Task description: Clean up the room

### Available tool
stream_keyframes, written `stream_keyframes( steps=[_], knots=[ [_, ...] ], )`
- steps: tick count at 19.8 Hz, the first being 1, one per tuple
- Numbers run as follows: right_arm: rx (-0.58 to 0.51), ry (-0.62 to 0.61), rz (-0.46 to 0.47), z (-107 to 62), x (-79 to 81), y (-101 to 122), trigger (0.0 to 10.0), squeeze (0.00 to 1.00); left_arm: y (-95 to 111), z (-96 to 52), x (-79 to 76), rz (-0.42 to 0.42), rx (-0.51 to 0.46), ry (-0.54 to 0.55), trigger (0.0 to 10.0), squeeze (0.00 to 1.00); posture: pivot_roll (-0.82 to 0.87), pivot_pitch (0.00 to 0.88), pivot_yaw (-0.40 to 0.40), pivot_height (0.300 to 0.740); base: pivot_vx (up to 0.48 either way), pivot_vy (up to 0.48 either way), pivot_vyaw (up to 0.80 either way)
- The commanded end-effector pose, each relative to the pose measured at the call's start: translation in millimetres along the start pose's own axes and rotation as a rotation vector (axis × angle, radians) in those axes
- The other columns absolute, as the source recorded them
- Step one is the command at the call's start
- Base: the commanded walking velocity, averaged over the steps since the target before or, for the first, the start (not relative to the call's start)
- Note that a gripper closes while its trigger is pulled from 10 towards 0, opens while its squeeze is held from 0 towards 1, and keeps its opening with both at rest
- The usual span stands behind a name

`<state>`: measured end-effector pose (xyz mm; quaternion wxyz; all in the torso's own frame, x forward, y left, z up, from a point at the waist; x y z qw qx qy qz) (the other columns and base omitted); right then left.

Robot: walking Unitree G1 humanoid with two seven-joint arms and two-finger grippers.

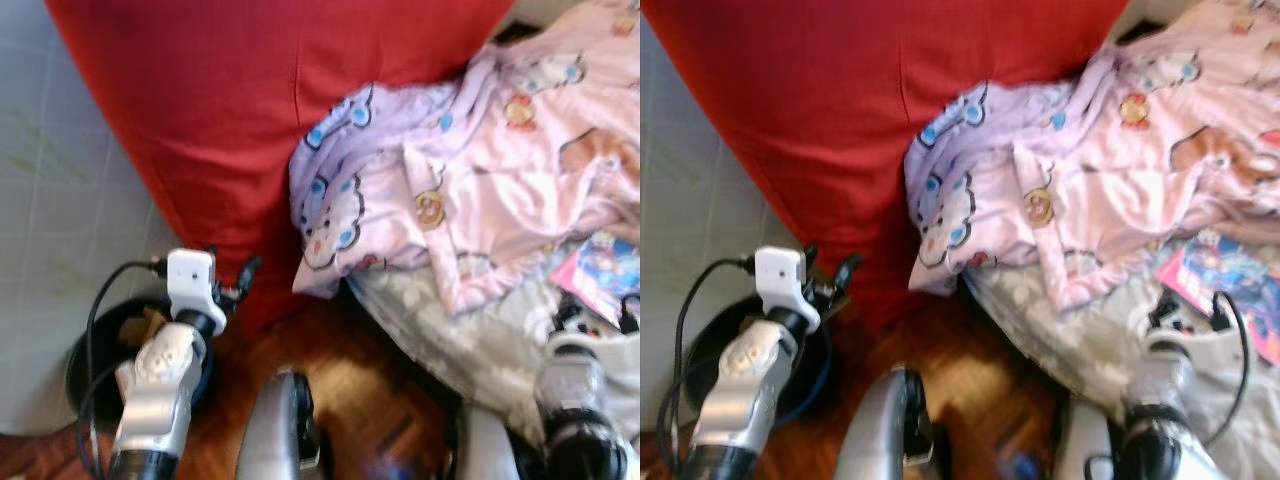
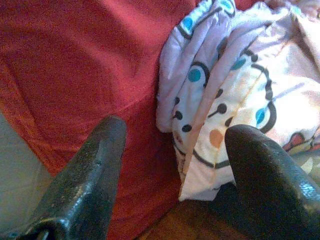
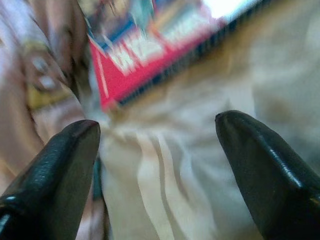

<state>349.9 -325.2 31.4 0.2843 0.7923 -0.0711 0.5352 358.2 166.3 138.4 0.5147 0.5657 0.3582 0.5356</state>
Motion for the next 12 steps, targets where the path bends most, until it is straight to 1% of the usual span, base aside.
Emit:
stream_keyframes(
  steps=[1,3,4,5,8,9,12],
  knots=[
    [0.014,-0.036,0.066,-5.0,-12.1,-10.4,10.0,1.00,-0.1,-7.1,5.5,0.015,0.020,-0.001,10.0,0.00,0.25,0.326,0.193,0.586,0.000,0.000,0.00],
    [0.010,-0.034,0.079,-4.9,-11.8,-10.1,10.0,1.00,0.4,-7.7,6.2,0.017,0.022,0.000,10.0,0.00,0.25,0.330,0.196,0.586,0.000,0.000,0.00],
    [0.006,-0.027,0.092,-4.6,-11.0,-9.2,10.0,0.28,1.0,-9.4,7.1,0.018,0.025,0.001,10.0,0.00,0.26,0.340,0.201,0.586,0.000,0.000,0.00],
    [-0.008,0.005,0.145,-3.5,-6.7,-5.1,10.0,0.00,1.6,-16.0,8.4,0.020,0.035,0.004,10.0,0.00,0.27,0.365,0.215,0.586,0.000,0.000,0.00],
    [-0.027,0.117,0.230,-0.7,9.8,3.9,10.0,0.00,-1.1,-30.8,7.4,0.019,0.074,0.001,10.0,0.00,0.28,0.394,0.224,0.586,0.000,0.000,0.00],
    [-0.042,0.187,0.270,1.8,22.7,12.2,10.0,0.00,-2.1,-35.2,6.0,0.014,0.088,0.001,10.0,0.00,0.28,0.405,0.227,0.586,0.000,0.000,0.00],
    [-0.062,0.246,0.290,5.9,42.2,19.8,10.0,0.00,-1.6,-37.2,4.0,0.008,0.098,-0.003,10.0,0.00,0.27,0.410,0.225,0.586,0.000,0.000,0.00]
  ],
)
Point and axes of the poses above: a point about 5 cm out from each wrist's last joint towards the gripper, its own z axis pointing out of the wrist towards the gripper, its own y axis along the axis of the wrist's last joint, x = y × z, the point moved 6 cm from there along z, pointing out of the wrist towards the gripper, and after that the axes turned 12 degrees about z, right-handed, at the moved point
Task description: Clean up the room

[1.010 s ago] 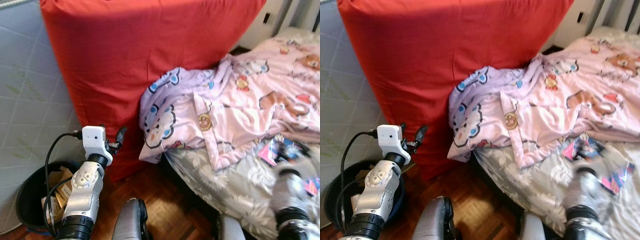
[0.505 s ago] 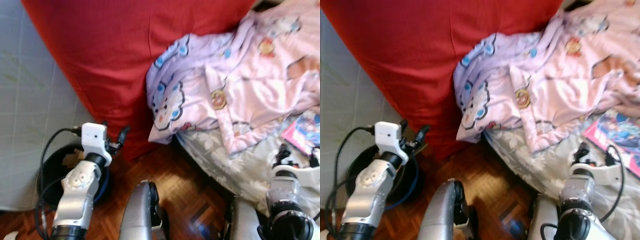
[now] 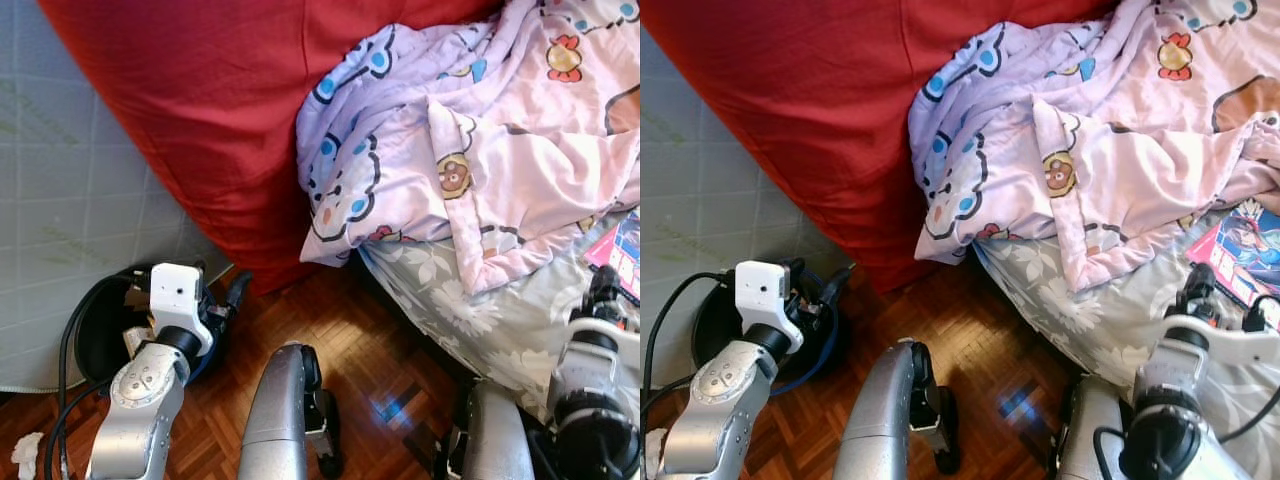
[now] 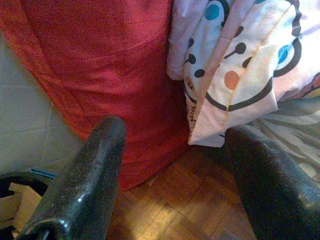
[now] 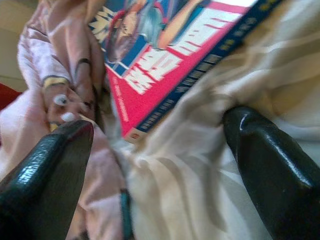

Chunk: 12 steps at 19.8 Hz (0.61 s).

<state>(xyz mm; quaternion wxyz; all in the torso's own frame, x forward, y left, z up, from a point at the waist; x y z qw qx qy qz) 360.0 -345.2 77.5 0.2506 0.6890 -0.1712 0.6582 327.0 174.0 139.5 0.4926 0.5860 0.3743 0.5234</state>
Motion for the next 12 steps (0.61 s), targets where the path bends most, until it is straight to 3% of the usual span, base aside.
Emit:
stream_keyframes(
  steps=[1,3,7,8,9,12],
  knots=[
    [0.036,0.023,0.022,0.7,5.8,-12.9,10.0,0.00,-7.2,-4.0,1.4,-0.001,0.031,-0.001,10.0,0.00,0.26,0.404,0.220,0.586,0.000,0.000,0.00],
    [0.045,0.066,0.038,0.4,14.3,-21.8,10.0,0.00,-7.0,-2.2,1.0,-0.006,0.034,-0.002,10.0,0.00,0.25,0.386,0.215,0.586,0.000,0.000,0.00],
    [0.066,0.093,0.048,-9.7,9.4,-36.1,10.0,0.00,-3.6,0.9,0.3,-0.008,0.035,-0.007,10.0,0.00,0.24,0.371,0.209,0.586,0.000,0.000,0.00],
    [0.041,0.057,0.037,-16.8,-5.4,-28.5,10.0,0.00,-3.6,2.2,1.8,-0.007,0.035,-0.005,10.0,0.00,0.23,0.370,0.201,0.586,0.000,0.000,0.00],
    [0.033,0.046,0.033,-19.0,-9.9,-25.6,10.0,0.00,-4.0,2.3,2.3,-0.007,0.035,-0.004,10.0,0.00,0.23,0.370,0.201,0.586,0.000,0.000,0.00],
    [-0.047,-0.050,-0.048,-38.3,-45.8,8.8,10.0,0.00,-7.8,0.0,2.2,-0.010,0.045,0.001,10.0,0.00,0.21,0.385,0.198,0.586,0.000,0.000,0.00]
  ],
)
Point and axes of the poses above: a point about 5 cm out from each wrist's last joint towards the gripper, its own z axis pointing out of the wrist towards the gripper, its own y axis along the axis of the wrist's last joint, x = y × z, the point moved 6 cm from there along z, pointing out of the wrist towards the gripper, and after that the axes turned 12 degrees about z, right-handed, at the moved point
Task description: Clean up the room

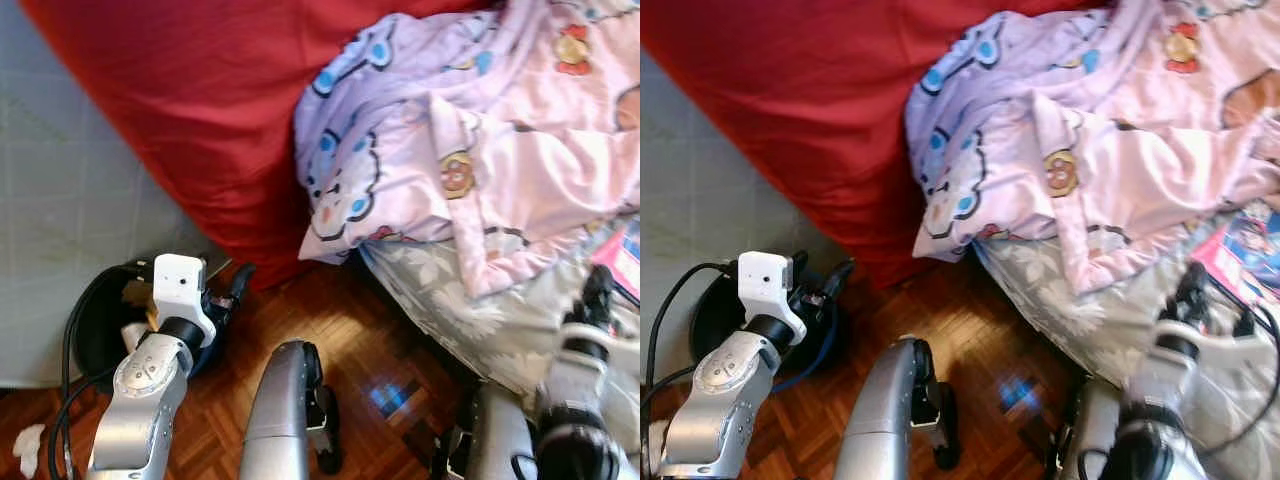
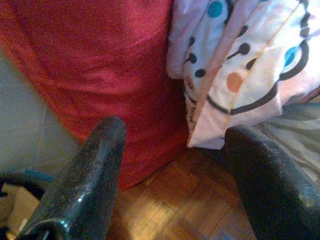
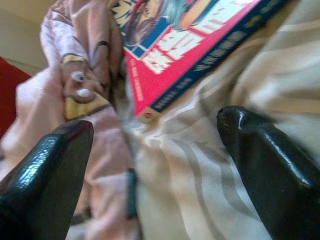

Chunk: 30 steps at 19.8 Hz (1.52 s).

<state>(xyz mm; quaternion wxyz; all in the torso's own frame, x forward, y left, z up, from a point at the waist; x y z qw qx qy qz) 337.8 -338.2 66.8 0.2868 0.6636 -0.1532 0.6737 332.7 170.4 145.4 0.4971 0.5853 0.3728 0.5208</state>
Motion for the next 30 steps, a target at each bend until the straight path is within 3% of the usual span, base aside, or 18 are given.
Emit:
stream_keyframes(
  steps=[1,3,8,9,11,15,19,23,26,30],
  knots=[
    [-0.045,-0.130,-0.005,-21.3,-35.3,13.9,10.0,0.00,-14.5,-7.2,2.8,-0.005,0.054,0.007,10.0,0.00,0.20,0.387,0.197,0.586,0.000,0.000,0.00],
    [-0.046,-0.103,-0.006,-21.7,-26.4,13.0,10.0,0.00,-15.7,-7.0,2.9,-0.005,0.057,0.007,10.0,0.00,0.19,0.389,0.192,0.586,0.000,0.000,0.00],
    [0.009,0.028,0.064,-18.6,24.8,-24.1,10.0,0.00,-14.7,-5.3,5.7,-0.002,0.052,0.016,10.0,0.00,0.19,0.386,0.185,0.586,0.000,0.000,0.00],
    [0.026,0.069,0.097,-18.2,41.8,-32.6,10.0,0.00,-14.7,-6.1,6.4,-0.002,0.052,0.019,10.0,0.00,0.19,0.386,0.186,0.586,0.000,0.000,0.00],
    [0.038,0.104,0.121,-15.1,53.3,-36.0,10.0,0.00,-15.7,-7.8,5.9,-0.002,0.055,0.018,10.0,0.00,0.19,0.387,0.186,0.586,0.000,0.000,0.00],
    [0.063,0.076,0.105,2.2,45.8,-35.3,10.0,0.00,-18.1,-12.0,1.0,-0.008,0.065,0.011,10.0,0.00,0.20,0.396,0.197,0.586,0.000,0.000,0.00],
    [0.026,0.013,0.079,16.4,30.8,-12.0,10.0,0.00,-18.6,-15.9,2.6,0.000,0.073,0.009,10.0,0.00,0.21,0.405,0.201,0.586,0.000,0.000,0.00],
    [-0.013,-0.015,0.073,19.8,20.1,5.6,10.0,0.00,-19.5,-17.5,1.5,0.002,0.080,0.005,10.0,0.00,0.22,0.408,0.206,0.586,0.000,0.000,0.00],
    [-0.060,-0.073,0.080,13.9,0.5,22.5,10.0,0.00,-19.3,-19.0,3.3,0.007,0.083,0.005,10.0,0.00,0.23,0.410,0.211,0.586,0.000,0.000,0.00],
    [-0.090,-0.115,0.104,8.5,-13.6,30.7,10.0,0.00,-19.9,-22.2,1.9,0.012,0.091,-0.003,10.0,0.00,0.24,0.416,0.226,0.586,0.000,0.000,0.00]
  ],
)
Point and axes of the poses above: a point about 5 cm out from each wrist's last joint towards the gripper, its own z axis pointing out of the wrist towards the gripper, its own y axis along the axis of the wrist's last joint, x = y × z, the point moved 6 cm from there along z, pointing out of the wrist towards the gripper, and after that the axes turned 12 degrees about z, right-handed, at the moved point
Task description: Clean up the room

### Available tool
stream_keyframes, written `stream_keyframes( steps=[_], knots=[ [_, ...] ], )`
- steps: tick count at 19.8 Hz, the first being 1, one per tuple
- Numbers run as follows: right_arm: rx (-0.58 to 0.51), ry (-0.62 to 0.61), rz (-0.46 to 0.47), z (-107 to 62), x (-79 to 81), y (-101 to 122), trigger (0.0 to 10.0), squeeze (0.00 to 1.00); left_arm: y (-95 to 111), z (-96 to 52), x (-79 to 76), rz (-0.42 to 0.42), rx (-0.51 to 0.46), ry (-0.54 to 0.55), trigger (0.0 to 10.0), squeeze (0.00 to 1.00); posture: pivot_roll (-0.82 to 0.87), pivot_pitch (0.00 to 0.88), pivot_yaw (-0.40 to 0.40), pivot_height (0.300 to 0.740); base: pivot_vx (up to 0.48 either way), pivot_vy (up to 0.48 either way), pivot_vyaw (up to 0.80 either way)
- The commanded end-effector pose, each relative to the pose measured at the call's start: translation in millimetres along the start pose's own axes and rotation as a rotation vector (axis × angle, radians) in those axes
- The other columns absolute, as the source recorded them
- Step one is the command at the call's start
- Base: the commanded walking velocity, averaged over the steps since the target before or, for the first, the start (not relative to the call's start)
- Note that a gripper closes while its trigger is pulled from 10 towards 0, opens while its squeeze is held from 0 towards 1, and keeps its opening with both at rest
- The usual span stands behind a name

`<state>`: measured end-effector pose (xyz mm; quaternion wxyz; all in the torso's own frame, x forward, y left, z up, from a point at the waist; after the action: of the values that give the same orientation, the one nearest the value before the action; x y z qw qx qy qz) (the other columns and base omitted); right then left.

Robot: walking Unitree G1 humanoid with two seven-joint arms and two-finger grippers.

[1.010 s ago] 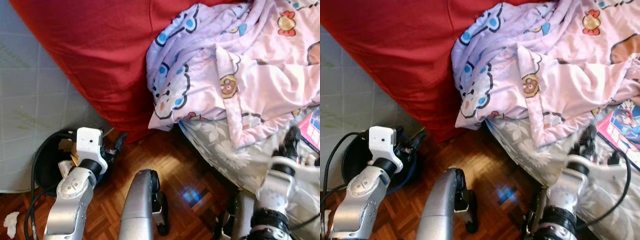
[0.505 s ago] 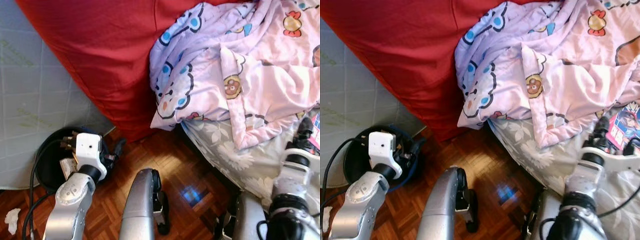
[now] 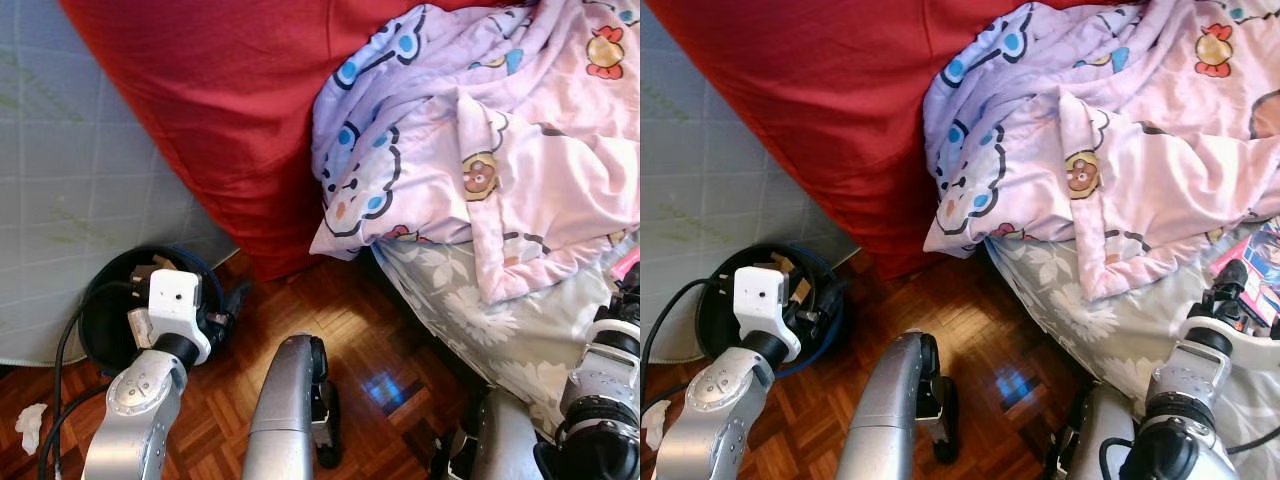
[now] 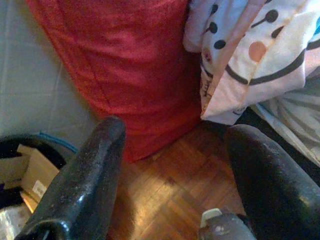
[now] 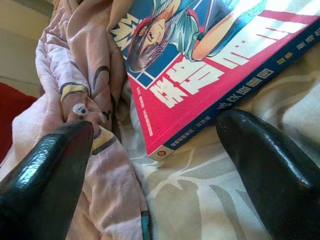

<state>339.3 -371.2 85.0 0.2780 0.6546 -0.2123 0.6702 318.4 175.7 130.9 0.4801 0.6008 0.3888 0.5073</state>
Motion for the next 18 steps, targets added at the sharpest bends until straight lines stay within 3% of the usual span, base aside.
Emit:
stream_keyframes(
  steps=[1,8,11,18],
  knots=[
    [-0.028,-0.093,0.019,-12.5,-27.7,8.6,10.0,0.00,-6.1,-7.2,2.4,0.017,0.030,-0.002,10.0,0.00,0.24,0.418,0.229,0.586,0.000,0.000,0.00],
    [-0.078,-0.117,0.260,-13.3,-35.2,10.1,10.0,0.00,-5.6,-15.4,1.1,0.038,0.051,-0.024,10.0,0.00,0.28,0.440,0.268,0.586,0.000,0.000,0.00],
    [-0.070,-0.080,0.275,-8.5,-27.5,12.4,10.0,0.00,-5.4,-18.3,2.6,0.044,0.059,-0.028,10.0,0.00,0.28,0.448,0.276,0.586,0.000,0.000,0.00],
    [-0.118,-0.123,0.256,-3.4,-29.5,34.5,10.0,0.00,-7.6,-24.1,0.5,0.045,0.076,-0.030,10.0,0.00,0.28,0.464,0.276,0.586,0.000,0.000,0.00]
  ],
)
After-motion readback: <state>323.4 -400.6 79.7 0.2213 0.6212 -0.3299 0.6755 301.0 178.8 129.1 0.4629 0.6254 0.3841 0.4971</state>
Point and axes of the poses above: a point about 5 cm out from each wrist's last joint towards the gripper, its own z axis pointing out of the wrist towards the gripper, its own y axis along the axis of the wrist's last joint, x = y × z, the point moved 6 cm from there along z, pointing out of the wrist towards the gripper, and after that the axes turned 12 degrees about z, right-handed, at the moved point
